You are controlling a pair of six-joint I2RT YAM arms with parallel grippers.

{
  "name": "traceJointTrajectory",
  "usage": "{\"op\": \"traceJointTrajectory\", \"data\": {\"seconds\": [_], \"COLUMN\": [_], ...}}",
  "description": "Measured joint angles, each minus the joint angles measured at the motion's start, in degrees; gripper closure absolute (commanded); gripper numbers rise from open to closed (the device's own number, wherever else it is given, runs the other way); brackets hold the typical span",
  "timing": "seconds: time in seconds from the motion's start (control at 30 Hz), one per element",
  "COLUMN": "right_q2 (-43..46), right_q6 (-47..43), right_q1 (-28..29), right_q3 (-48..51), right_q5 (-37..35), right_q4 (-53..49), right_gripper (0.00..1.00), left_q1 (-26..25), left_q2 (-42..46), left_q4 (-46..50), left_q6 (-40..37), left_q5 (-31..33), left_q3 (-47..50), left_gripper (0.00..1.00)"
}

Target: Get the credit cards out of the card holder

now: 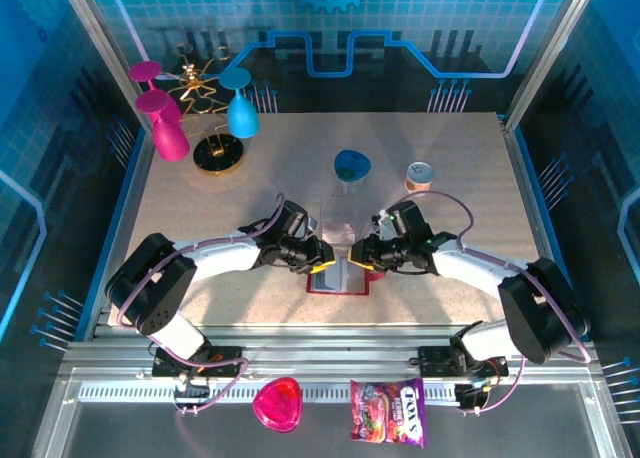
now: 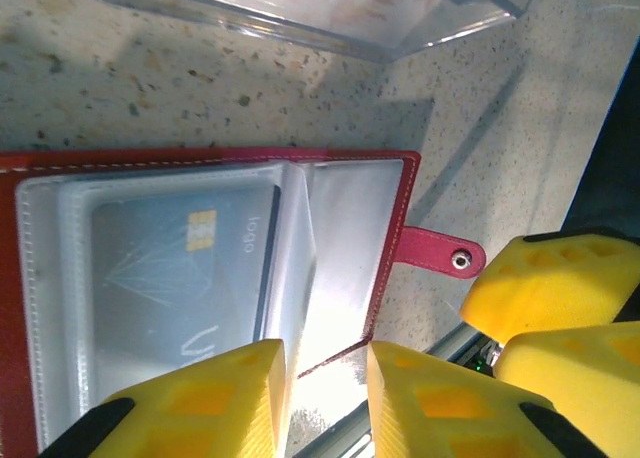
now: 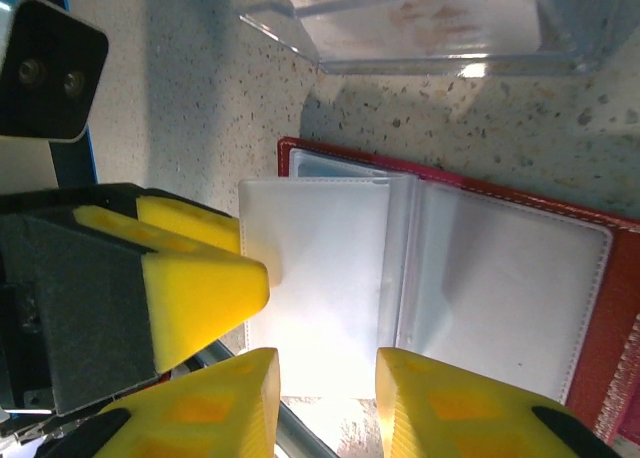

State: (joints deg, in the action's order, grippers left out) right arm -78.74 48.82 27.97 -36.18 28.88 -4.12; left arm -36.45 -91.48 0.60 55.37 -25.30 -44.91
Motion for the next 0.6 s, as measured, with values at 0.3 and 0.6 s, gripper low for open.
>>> {"op": "traceJointTrajectory", "data": {"seconds": [0.3,0.6], "right_q2": [3.3,6.21], "right_q6": [-0.87,-1.11], "right_q1": [-1.99,-3.61], "right_q3": [0.98,1.92], "right_q5": [-0.46,-1.05], "right_q4": [-2.16,-3.61], "right_gripper": [0.69,0.68], "left_q1": [-1.75,-3.96], "left_q2": [-1.22,-5.18], "left_q4": [0.13,-0.04], "left_q6": [-0.02,0.02], "left_q5": [-0.81,-1.64], "left_q3": [-2.69,-4.79], "left_gripper": [0.59,0.53]}}
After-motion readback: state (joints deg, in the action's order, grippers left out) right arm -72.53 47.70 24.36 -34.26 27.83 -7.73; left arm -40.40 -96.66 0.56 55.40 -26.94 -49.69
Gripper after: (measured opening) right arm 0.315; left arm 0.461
